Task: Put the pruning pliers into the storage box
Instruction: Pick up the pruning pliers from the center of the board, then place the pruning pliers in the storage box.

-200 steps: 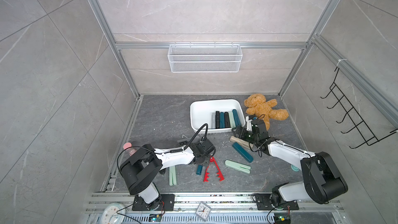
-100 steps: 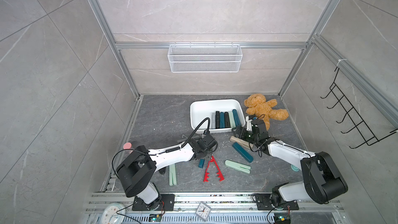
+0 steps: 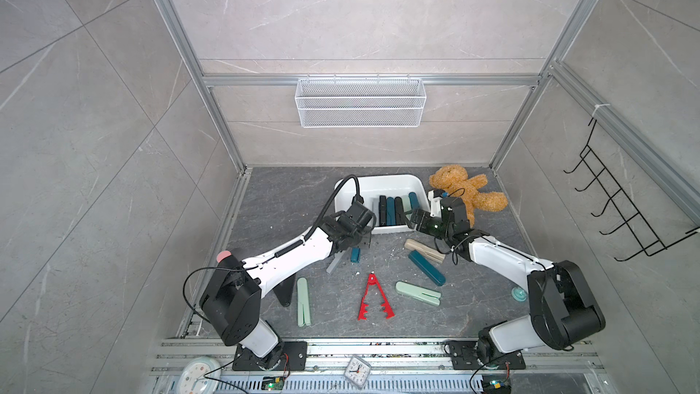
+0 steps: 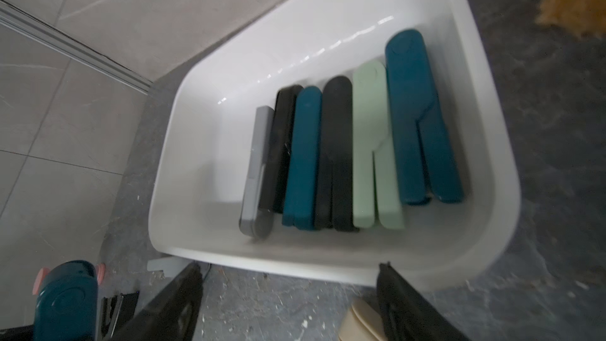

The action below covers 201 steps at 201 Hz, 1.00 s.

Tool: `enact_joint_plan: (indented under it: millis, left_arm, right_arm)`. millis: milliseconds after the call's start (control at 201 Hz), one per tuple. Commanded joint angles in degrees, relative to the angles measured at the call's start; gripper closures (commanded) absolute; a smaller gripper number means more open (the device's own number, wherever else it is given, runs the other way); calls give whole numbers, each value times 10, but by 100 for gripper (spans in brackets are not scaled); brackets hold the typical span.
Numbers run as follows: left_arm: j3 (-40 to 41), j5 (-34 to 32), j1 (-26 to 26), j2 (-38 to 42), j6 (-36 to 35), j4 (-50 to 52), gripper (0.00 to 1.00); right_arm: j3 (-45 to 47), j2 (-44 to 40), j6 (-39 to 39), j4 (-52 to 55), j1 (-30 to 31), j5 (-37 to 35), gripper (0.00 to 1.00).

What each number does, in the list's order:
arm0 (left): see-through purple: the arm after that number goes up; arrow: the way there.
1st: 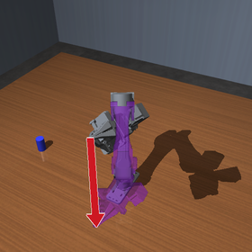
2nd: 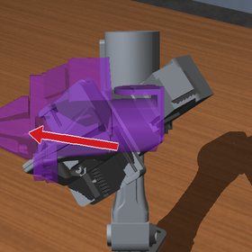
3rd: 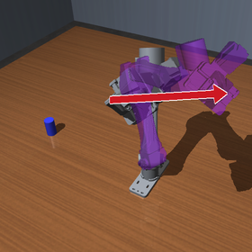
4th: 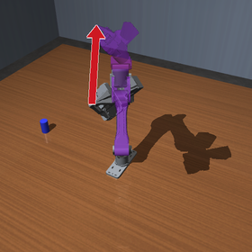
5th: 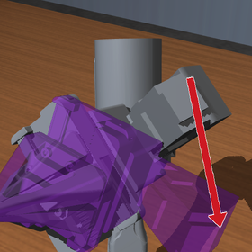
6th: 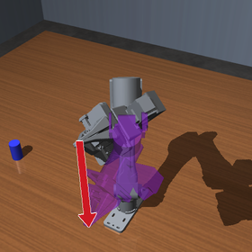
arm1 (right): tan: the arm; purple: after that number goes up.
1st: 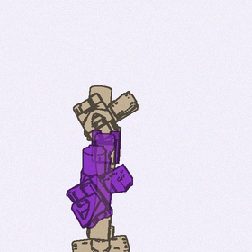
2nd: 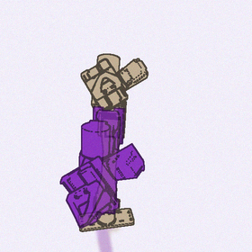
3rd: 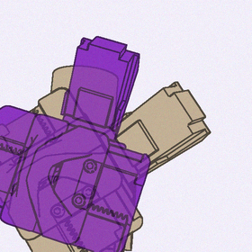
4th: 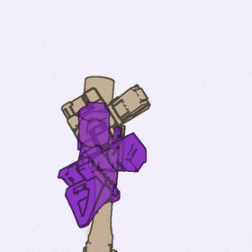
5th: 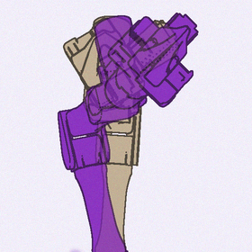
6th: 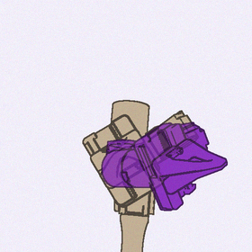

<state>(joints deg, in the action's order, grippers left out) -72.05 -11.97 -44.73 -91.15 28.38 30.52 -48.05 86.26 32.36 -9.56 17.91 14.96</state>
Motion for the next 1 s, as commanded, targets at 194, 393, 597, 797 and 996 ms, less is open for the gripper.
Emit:
enact_joint_plan:
  millis: [194, 393, 597, 797, 996]
  left_arm:
    - [-170, 70, 82, -121, -50, 32, 81]
    - [-304, 79, 109, -234, -86, 57, 84]
    - [-417, 94, 126, -339, -103, 75, 86]
    - [-476, 121, 126, -414, -98, 100, 87]
    - [-455, 135, 127, -420, -78, 82, 87]
  right_arm:
    - [-125, 76, -37, 44, -13, 70, 16]
    - [-186, 124, -40, 63, -31, 99, 16]
    - [-202, 153, -35, 68, -52, 118, 16]
    - [-198, 157, -42, 90, -58, 128, 18]
    - [-172, 137, -48, 105, -62, 114, 17]
